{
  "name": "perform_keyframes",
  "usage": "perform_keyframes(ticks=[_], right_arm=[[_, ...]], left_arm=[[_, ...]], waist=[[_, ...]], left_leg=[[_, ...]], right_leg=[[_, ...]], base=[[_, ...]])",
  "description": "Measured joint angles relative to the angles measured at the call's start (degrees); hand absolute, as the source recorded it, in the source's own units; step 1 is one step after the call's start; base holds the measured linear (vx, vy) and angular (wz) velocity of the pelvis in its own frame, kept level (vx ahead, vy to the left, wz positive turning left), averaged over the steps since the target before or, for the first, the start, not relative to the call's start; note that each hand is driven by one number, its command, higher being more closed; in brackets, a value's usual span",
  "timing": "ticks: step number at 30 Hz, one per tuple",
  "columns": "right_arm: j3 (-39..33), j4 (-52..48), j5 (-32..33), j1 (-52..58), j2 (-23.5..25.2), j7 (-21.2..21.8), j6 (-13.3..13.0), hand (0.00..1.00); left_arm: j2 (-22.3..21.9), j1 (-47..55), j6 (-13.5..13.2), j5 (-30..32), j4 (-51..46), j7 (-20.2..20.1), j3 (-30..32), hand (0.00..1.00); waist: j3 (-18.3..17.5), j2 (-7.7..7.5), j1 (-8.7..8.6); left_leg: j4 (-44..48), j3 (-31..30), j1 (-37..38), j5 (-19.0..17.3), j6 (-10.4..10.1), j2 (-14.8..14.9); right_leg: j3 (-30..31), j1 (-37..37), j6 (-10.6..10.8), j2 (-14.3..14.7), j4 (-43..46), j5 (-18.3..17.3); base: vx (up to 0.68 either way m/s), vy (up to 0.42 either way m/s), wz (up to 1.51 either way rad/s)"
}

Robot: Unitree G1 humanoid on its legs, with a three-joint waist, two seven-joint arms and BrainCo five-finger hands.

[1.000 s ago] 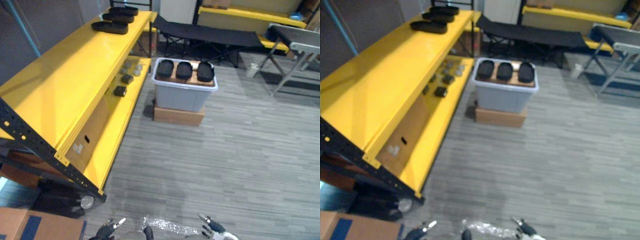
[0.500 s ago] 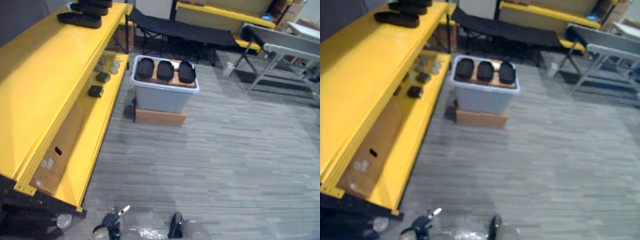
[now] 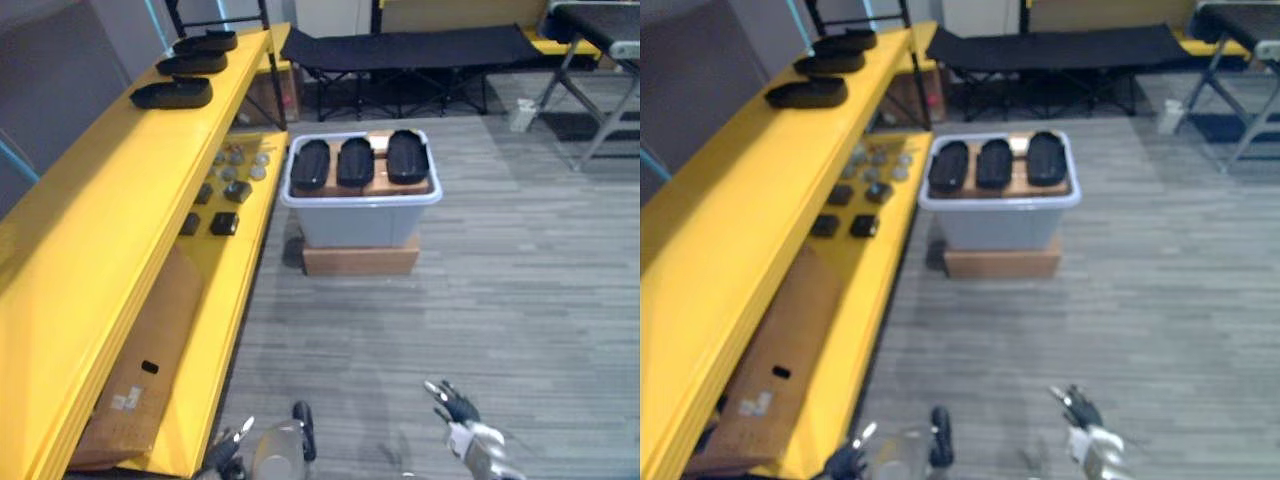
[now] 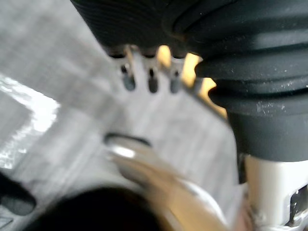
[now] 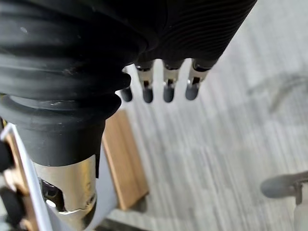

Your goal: Walk over and take plastic housings, then place them on the shelf

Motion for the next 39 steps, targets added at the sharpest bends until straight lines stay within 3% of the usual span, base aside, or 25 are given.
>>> perform_keyframes(ticks=[1, 3, 4, 5, 7, 8, 10, 12, 13, 14, 15, 16, 18, 21, 23, 24, 26, 27, 28, 29, 30, 31, 33, 35, 39], right_arm=[[-0.09, 0.82, 0.04, -0.84, -0.12, -0.60, 1.40, 0.00], [-0.49, 3.55, 0.90, -0.97, -0.37, -1.29, 2.86, 0.00], [-0.40, 5.36, 1.04, -0.31, -0.28, -1.65, 4.01, 0.00], [-0.44, 6.46, 1.12, 1.25, -0.24, -2.02, 4.98, 0.00], [-0.42, 7.23, 1.10, 3.64, -0.04, -2.18, 6.14, 0.00], [-1.23, 6.94, 1.10, 4.07, 0.16, -2.11, 5.16, 0.00], [-2.44, 5.39, 1.02, 3.55, 0.15, -1.89, 4.58, 0.00], [-5.65, 3.89, 0.94, 3.88, 1.67, -0.99, 4.28, 0.00], [-6.10, 3.26, 0.90, 4.33, 1.99, -0.98, 4.27, 0.00], [-6.23, 2.40, 0.31, 5.45, 2.23, -0.97, 4.27, 0.00], [-6.21, 2.42, -0.71, 6.10, 2.50, -0.95, 4.28, 0.00], [-6.39, 2.35, -0.78, 6.09, 2.01, -1.11, 4.28, 0.00], [-7.39, 3.30, -1.31, 6.34, 1.22, -0.99, 6.71, 0.00], [-7.20, 6.03, -1.56, 6.57, -0.24, -2.03, 8.19, 0.00], [-5.72, 6.93, -2.11, 6.95, -1.64, -3.67, 8.42, 0.00], [-5.35, 7.02, -2.87, 6.89, -1.91, -3.72, 8.32, 0.00], [-5.28, 8.78, -4.24, 6.44, -1.81, -3.72, 8.10, 0.00], [-5.43, 9.00, -4.21, 5.61, -1.74, -3.73, 7.76, 0.00], [-5.46, 8.99, -4.22, 5.33, -1.72, -3.73, 7.68, 0.00], [-5.71, 8.93, -4.36, 4.56, -1.65, -3.84, 7.59, 0.00], [-6.16, 8.14, -4.58, 3.93, -1.74, -3.86, 7.41, 0.00], [-6.29, 7.82, -4.61, 3.35, -0.89, -3.94, 6.98, 0.00], [-5.96, 4.89, -4.64, 2.79, 1.76, -4.23, 6.19, 0.00], [-5.97, 3.82, -4.67, 2.52, 2.06, -4.76, 5.80, 0.00], [-5.62, 4.07, -7.89, 2.49, 2.05, -3.38, 5.39, 0.00]], left_arm=[[0.59, -0.53, -0.03, 1.67, 0.47, -0.11, 0.33, 0.00], [0.46, -0.79, -0.51, 3.31, 0.99, -0.25, 0.47, 0.00], [0.39, -0.91, -1.81, 4.30, 0.98, -0.39, -0.18, 0.00], [0.46, -1.80, -2.71, 4.32, 0.83, -0.39, -1.91, 0.00], [0.62, -3.19, -3.80, 3.85, 0.04, -0.34, -3.06, 0.00], [0.61, -4.89, -3.99, 3.57, -1.11, -0.05, -3.58, 0.00], [0.53, -8.16, -4.07, 3.34, -1.41, 0.34, -4.22, 0.00], [0.21, -10.80, -3.99, 2.83, -1.61, 1.05, -4.32, 0.00], [-0.08, -11.02, -3.80, 2.08, -1.72, 1.17, -4.33, 0.00], [-0.66, -11.02, -3.37, 1.42, -1.94, 1.28, -4.39, 0.00], [-1.13, -11.18, -2.74, 1.41, -1.94, 1.28, -4.59, 0.00], [-2.13, -11.36, -2.12, 1.41, -1.87, 1.31, -4.76, 0.00], [-4.06, -11.17, -0.50, 1.44, -1.82, 1.28, -8.97, 0.00], [-4.58, -10.91, 0.56, 1.10, -1.35, 1.36, -9.59, 0.00], [-4.46, -10.70, 0.36, 1.12, -0.61, 1.71, -9.65, 0.00], [-4.37, -10.72, 0.05, 1.07, -0.85, 1.80, -9.80, 0.00], [-3.23, -10.70, 0.04, 0.96, -0.85, 1.83, -10.08, 0.00], [-2.88, -10.34, -0.20, 0.98, -1.05, 1.79, -9.98, 0.00], [-2.83, -10.29, -0.21, 0.97, -1.15, 1.77, -9.98, 0.00], [-2.72, -9.98, -0.40, 0.98, -1.24, 1.55, -9.93, 0.00], [-2.73, -9.39, -0.39, 1.05, -1.20, 1.09, -9.44, 0.00], [-2.51, -9.48, -0.45, 0.99, -0.81, 0.94, -8.59, 0.00], [-1.62, -9.88, -1.28, 1.03, -1.42, 1.14, -5.34, 0.00], [-0.51, -10.91, -1.35, 1.39, -1.33, 1.40, -5.03, 0.00], [0.27, -11.48, -3.71, 0.78, -1.72, 3.69, -6.52, 0.00]], waist=[[1.01, -1.08, 0.47], [1.04, -0.78, 0.81], [1.57, -0.22, 0.79], [2.30, 0.28, 0.24], [2.78, 1.10, -0.26], [2.83, 1.26, -0.91], [3.51, 2.59, -1.48], [3.37, 2.11, -1.87], [3.43, 1.99, -1.99], [3.16, 1.50, -2.33], [2.55, 1.27, -2.95], [2.34, 2.42, -3.15], [1.30, 3.06, -3.50], [0.76, 4.39, -3.67], [0.88, 6.51, -3.86], [1.05, 6.88, -3.85], [1.46, 6.27, -3.88], [1.74, 5.78, -3.62], [1.75, 5.77, -3.61], [1.83, 5.78, -3.55], [1.88, 6.13, -3.32], [2.37, 5.75, -2.85], [3.32, 1.76, -2.02], [4.34, 0.45, -1.71], [4.78, -0.55, -1.59]], left_leg=[[3.67, -0.40, -1.44, -3.29, 0.50, -0.58], [5.00, -0.39, -0.35, -6.31, 0.73, -0.36], [4.59, -0.69, 2.58, -7.81, 1.16, -0.61], [4.23, -1.64, 6.03, -8.94, 1.50, -0.80], [2.67, -2.11, 9.65, -9.78, 1.32, -0.64], [0.81, -2.20, 11.69, -9.90, 1.11, 0.18], [0.24, -2.49, 13.10, -10.91, -0.58, 3.15], [1.48, -2.32, 15.48, -13.78, -3.62, 5.71], [2.27, -2.36, 16.45, -15.02, -4.43, 6.30], [4.14, -3.09, 18.35, -17.72, -6.32, 7.04], [4.84, -3.58, 19.85, -19.13, -7.63, 7.95], [4.58, -4.29, 20.18, -19.25, -7.83, 9.03], [3.88, -5.31, 20.77, -16.94, -7.43, 9.57], [13.71, -9.06, 17.30, -11.70, -6.19, 10.79], [30.44, -12.59, 9.62, 1.75, -7.33, 14.80], [33.51, -12.38, 8.18, 1.19, -6.86, 15.56], [34.59, -9.90, 4.90, -3.71, -7.18, 13.01], [26.73, -7.26, 3.33, -5.65, -7.06, 9.72], [24.47, -6.75, 3.03, -5.93, -6.96, 9.01], [14.26, -4.74, 2.52, -5.74, -6.83, 6.82], [2.05, -3.37, 3.00, -0.95, -4.96, 5.22], [1.29, -2.38, 3.82, -0.39, -3.19, 4.81], [-2.40, -0.45, 4.80, -0.21, -3.22, 2.15], [-2.97, -0.69, 4.40, -0.22, -3.16, 0.96], [-6.53, -3.72, 6.06, 0.27, -2.50, -0.65]], right_leg=[[0.15, -0.47, 0.73, -0.75, 1.89, 0.50], [1.15, -4.38, 1.53, -2.25, 12.04, 0.61], [1.55, -9.04, 4.16, -4.40, 25.56, 1.34], [0.86, -11.37, 3.89, -5.14, 32.82, -1.11], [-1.10, -14.62, 2.04, -4.91, 33.52, -4.05], [-3.07, -18.13, 0.88, -3.77, 28.77, -4.75], [-5.10, -22.90, 1.69, -0.50, 17.86, -3.20], [-5.28, -26.48, 0.43, -0.02, 3.90, 6.52], [-5.32, -26.50, 0.36, -0.26, 2.22, 8.58], [-5.85, -26.17, 0.67, -1.37, 2.72, 14.58], [-6.65, -26.60, -1.52, -1.90, 7.22, 18.99], [-7.38, -27.11, -1.64, -1.35, 10.04, 16.34], [-7.42, -30.57, -2.50, -2.45, 19.09, 8.40], [-7.61, -29.25, -2.84, -1.79, 22.27, 3.46], [-8.61, -22.80, -3.94, 2.29, 17.43, 2.30], [-8.72, -20.55, -4.06, 3.24, 15.61, 2.35], [-8.62, -14.27, -3.52, 3.41, 10.53, 3.43], [-7.68, -11.63, -2.71, 2.92, 7.28, 3.97], [-7.54, -11.19, -2.48, 2.90, 6.64, 4.10], [-6.91, -9.98, -1.99, 2.91, 4.94, 4.26], [-5.86, -9.64, -0.56, 3.31, 4.86, 3.60], [-4.73, -9.54, 0.33, 3.12, 5.30, 2.99], [-4.63, -10.35, 0.91, 0.83, 4.49, 3.14], [-5.18, -10.31, 1.06, -0.07, 4.14, 3.23], [-8.73, -8.05, 1.55, -0.32, 4.05, 3.57]], base=[[0.42, 0.199, 0.15], [0.37, 0.187, 0.00], [0.49, 0.176, 0.16], [0.49, 0.133, 0.29], [0.37, 0.005, 0.27], [0.38, -0.083, 0.08], [0.34, -0.102, -0.03], [0.38, -0.201, -0.07], [0.47, -0.345, 0.06], [0.43, -0.343, 0.21], [0.50, -0.397, 0.25], [0.39, -0.284, 0.26], [0.36, -0.234, 0.10], [0.34, -0.261, -0.03], [0.34, -0.210, -0.10], [0.44, -0.160, -0.06], [0.45, -0.076, -0.21], [0.28, 0.001, -0.32], [0.34, 0.055, -0.39], [0.26, 0.097, -0.37], [0.38, 0.141, -0.43], [0.34, 0.109, -0.38], [0.25, 0.049, -0.16], [0.26, 0.045, 0.22], [0.19, -0.020, 0.44]])
